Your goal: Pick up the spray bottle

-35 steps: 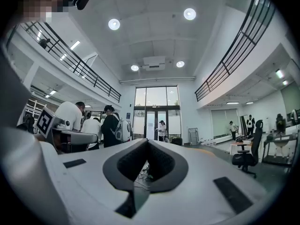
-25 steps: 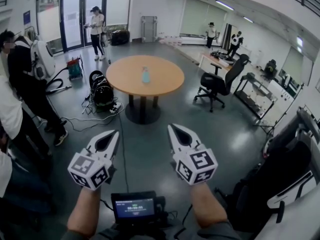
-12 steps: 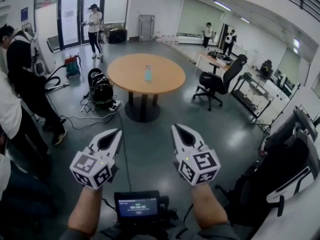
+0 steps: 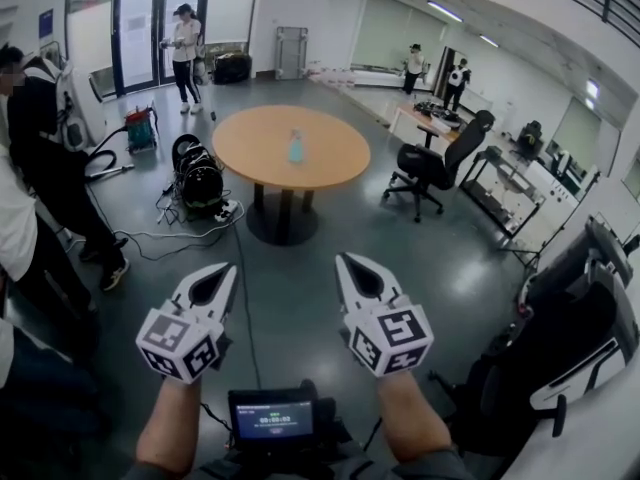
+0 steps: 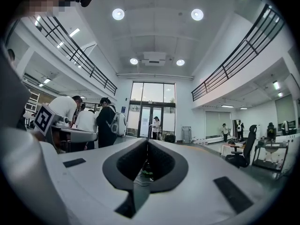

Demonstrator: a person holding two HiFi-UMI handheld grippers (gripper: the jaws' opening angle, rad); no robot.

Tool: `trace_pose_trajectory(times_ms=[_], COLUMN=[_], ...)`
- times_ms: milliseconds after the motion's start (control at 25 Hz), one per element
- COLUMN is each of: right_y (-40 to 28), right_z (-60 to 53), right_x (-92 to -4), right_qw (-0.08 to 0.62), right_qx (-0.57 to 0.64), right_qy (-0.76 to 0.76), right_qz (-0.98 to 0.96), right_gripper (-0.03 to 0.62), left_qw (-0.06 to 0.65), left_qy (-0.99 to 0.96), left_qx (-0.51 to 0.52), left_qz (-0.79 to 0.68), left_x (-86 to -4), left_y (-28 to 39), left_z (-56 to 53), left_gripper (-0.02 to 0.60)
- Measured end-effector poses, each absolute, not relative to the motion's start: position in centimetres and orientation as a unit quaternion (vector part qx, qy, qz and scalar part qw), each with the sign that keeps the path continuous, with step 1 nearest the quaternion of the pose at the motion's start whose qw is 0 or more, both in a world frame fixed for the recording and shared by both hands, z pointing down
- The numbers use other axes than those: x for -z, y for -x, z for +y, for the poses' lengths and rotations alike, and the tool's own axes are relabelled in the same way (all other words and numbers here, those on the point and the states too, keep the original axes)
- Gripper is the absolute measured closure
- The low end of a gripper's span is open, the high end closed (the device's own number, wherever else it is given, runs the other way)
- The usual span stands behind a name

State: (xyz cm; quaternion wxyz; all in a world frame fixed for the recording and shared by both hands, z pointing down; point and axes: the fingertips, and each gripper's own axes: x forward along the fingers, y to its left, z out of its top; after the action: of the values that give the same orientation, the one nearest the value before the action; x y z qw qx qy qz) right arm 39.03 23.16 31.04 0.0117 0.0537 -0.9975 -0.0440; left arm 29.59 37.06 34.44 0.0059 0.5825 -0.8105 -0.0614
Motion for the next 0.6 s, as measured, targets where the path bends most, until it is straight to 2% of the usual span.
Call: trace_pose_trajectory(times_ms=[600], right_y=[-31.1], right_z=[13.3], right_x=[-30.1], right_qw=[-0.017], right_qx=[0.034], right_qy=[-0.011], right_qz=[-0.999], right_gripper=[0.587], left_qw=[0.000], left_qy=[-0.564], left_qx=[0.049], left_qz=[-0.824], left_x=[-33.4], left_y=[-23.2], left_z=[27.6], left_gripper=[0.583])
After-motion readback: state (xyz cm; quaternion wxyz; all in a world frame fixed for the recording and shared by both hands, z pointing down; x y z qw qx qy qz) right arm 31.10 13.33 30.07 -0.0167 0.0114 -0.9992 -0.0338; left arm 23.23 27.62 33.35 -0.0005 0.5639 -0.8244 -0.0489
